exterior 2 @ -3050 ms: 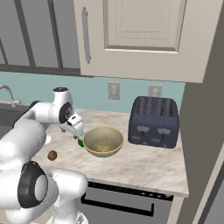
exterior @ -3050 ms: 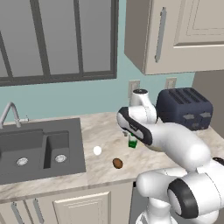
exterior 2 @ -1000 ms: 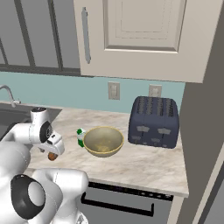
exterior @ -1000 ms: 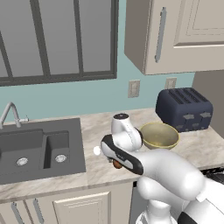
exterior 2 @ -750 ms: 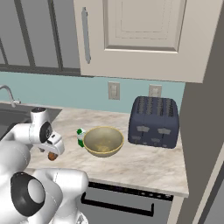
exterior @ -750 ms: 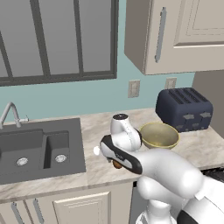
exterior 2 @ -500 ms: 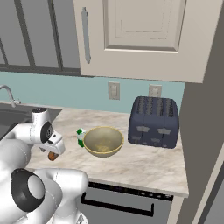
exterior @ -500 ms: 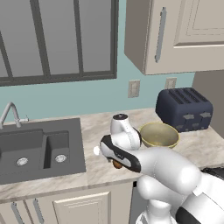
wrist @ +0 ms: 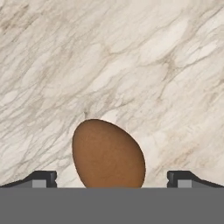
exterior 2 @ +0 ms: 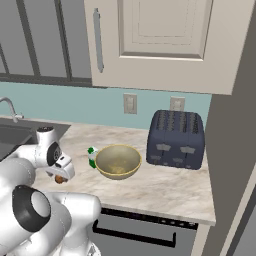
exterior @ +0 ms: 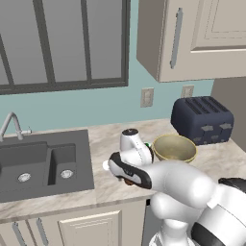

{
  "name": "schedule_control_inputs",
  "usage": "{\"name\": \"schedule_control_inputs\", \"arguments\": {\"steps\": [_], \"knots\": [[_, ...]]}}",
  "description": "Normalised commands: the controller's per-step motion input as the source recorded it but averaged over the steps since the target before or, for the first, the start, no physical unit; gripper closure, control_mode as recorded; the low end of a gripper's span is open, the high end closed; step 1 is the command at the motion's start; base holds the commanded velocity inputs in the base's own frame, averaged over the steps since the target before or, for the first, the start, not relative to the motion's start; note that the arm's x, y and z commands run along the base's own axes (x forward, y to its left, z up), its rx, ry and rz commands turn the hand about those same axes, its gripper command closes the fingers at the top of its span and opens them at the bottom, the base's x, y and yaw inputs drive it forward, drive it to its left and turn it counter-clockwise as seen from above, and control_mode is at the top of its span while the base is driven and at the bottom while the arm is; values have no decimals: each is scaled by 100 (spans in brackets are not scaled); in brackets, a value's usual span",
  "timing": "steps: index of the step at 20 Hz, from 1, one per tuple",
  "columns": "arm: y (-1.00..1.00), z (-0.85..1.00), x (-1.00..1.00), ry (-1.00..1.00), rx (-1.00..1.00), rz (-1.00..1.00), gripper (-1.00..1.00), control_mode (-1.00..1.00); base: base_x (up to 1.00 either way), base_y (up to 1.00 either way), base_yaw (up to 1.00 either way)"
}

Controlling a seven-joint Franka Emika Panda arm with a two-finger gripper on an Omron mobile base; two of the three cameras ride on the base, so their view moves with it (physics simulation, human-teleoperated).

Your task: Gather the eggs and milk located in the vicinity of the sink area and place them right next to the bowl.

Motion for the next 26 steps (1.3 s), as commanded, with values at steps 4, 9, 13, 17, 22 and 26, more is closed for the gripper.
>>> {"name": "schedule_control_inputs", "arguments": {"steps": [4, 9, 13, 17, 22, 26], "knots": [[-1, -22, 0, 0, -4, 0, -100, -100, 0, 0, 0], [-1, -6, 4, 0, -1, 0, -100, -100, 0, 0, 0], [0, 0, 0, 0, 0, 0, 100, -100, 0, 0, 0], [0, 0, 0, 0, 0, 0, 100, -100, 0, 0, 0], [-1, 0, 0, 0, 0, 0, 100, -100, 0, 0, 0], [-17, 0, -1, -2, -6, -3, 100, -100, 0, 0, 0]]}}
